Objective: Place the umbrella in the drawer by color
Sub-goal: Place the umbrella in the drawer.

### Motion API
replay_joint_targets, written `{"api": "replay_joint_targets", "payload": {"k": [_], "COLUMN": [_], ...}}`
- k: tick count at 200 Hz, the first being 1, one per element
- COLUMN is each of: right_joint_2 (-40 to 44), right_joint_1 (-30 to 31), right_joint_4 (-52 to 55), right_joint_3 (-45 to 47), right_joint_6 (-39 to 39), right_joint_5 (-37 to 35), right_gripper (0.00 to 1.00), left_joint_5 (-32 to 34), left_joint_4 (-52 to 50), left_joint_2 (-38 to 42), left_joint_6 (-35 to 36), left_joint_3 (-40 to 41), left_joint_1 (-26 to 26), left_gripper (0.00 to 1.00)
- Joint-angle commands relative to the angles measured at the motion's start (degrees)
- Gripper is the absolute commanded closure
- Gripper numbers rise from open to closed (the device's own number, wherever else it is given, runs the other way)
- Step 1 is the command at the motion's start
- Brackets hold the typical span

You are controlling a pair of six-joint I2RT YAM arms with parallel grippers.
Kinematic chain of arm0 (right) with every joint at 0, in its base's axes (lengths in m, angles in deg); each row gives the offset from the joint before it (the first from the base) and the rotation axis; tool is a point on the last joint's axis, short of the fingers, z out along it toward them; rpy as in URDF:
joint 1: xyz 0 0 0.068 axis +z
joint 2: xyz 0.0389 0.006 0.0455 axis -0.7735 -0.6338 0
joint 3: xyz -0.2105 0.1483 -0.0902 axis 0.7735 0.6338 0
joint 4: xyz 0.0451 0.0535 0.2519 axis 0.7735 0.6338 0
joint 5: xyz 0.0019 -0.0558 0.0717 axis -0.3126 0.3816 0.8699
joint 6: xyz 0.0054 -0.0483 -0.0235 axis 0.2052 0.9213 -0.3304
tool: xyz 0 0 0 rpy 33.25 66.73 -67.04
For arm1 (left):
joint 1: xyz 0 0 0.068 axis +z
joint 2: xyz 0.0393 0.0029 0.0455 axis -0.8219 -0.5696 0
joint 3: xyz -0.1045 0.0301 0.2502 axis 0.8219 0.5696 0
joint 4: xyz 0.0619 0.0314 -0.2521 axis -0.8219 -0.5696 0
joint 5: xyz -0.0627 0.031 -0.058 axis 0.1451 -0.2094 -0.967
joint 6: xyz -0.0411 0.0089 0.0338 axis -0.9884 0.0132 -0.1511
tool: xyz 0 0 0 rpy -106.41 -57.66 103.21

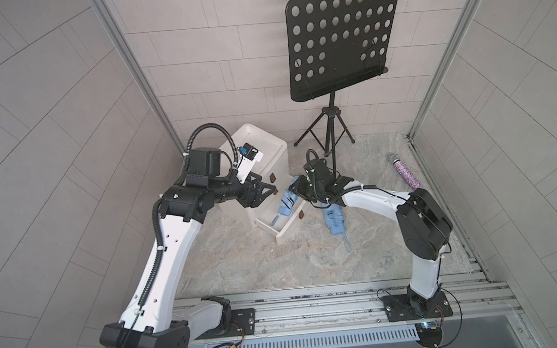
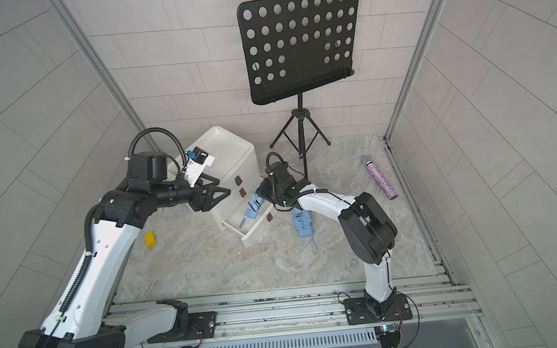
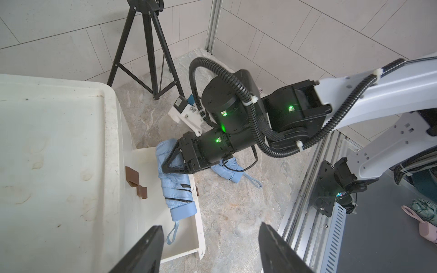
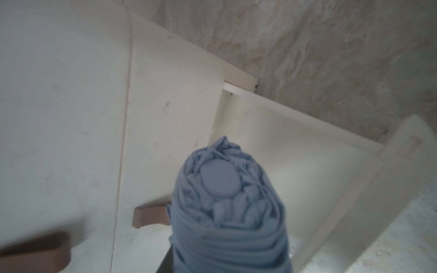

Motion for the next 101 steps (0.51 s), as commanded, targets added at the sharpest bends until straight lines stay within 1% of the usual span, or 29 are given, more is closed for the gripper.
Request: {"api": "replay_joint_targets", "payload": {"k": [1, 52, 101], "right_joint_2": [-0.9, -6.3, -7.4], "right_joint_1": [0.5, 0.7, 1.3], "right_joint_4": [-1.7, -0.1, 2.6], "right_joint_3": [-4.3, -8.4, -9.0], "right_joint_6": [-2.6, -5.1, -5.3], "right_joint_5": [-2.2, -2.4, -5.0], "right_gripper": [0.71, 0.63, 0.61], "left_joint_5": [-0.6, -0.9, -0.9], "left_joint_4": [1.7, 2.6, 3.3], "left_joint_2": [1.5, 1.8, 1.7], "left_joint_6": [0.1, -0.3, -0.6], "left_joint_3": [1.1, 2.2, 2.4], "left_joint_1": [-0.2, -0.2, -0.2], "left_gripper": [0.3, 0.3, 0.3]}}
